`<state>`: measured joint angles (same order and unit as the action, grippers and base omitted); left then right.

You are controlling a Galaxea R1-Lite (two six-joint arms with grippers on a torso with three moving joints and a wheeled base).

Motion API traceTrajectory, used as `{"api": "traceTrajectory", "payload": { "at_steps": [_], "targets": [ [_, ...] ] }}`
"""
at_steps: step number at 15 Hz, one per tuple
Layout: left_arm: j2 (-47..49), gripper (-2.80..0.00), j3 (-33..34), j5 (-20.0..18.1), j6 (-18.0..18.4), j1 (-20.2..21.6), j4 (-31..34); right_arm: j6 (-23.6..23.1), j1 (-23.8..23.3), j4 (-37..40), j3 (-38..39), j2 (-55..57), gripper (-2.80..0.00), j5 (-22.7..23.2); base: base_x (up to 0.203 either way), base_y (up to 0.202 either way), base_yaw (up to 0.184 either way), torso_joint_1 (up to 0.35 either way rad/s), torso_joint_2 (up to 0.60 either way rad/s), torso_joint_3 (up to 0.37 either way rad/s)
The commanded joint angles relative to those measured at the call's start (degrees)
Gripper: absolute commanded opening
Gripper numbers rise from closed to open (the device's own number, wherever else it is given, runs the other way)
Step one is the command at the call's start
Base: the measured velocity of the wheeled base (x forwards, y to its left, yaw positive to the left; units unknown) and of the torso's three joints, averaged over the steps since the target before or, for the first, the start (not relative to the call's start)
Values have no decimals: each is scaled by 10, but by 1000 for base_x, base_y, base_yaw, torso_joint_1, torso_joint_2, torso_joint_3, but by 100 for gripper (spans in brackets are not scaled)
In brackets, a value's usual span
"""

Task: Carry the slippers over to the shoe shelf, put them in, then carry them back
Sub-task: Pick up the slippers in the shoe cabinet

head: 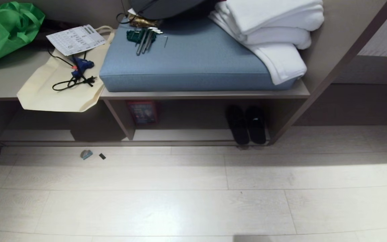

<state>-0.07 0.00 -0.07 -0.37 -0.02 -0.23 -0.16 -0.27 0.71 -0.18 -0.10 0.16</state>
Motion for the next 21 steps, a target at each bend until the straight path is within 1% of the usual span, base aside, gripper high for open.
{"api": "traceTrajectory", "payload": {
  "at_steps": [1, 21],
  "targets": [
    [0, -280, 0, 0, -1, 0, 0, 0, 0, 0, 0, 1, -280, 0, 0, 0, 0, 2, 2, 193],
    [0, -280, 0, 0, -2, 0, 0, -3, 0, 0, 0, 1, -280, 0, 0, 0, 0, 3, 3, 201]
  ]
}}
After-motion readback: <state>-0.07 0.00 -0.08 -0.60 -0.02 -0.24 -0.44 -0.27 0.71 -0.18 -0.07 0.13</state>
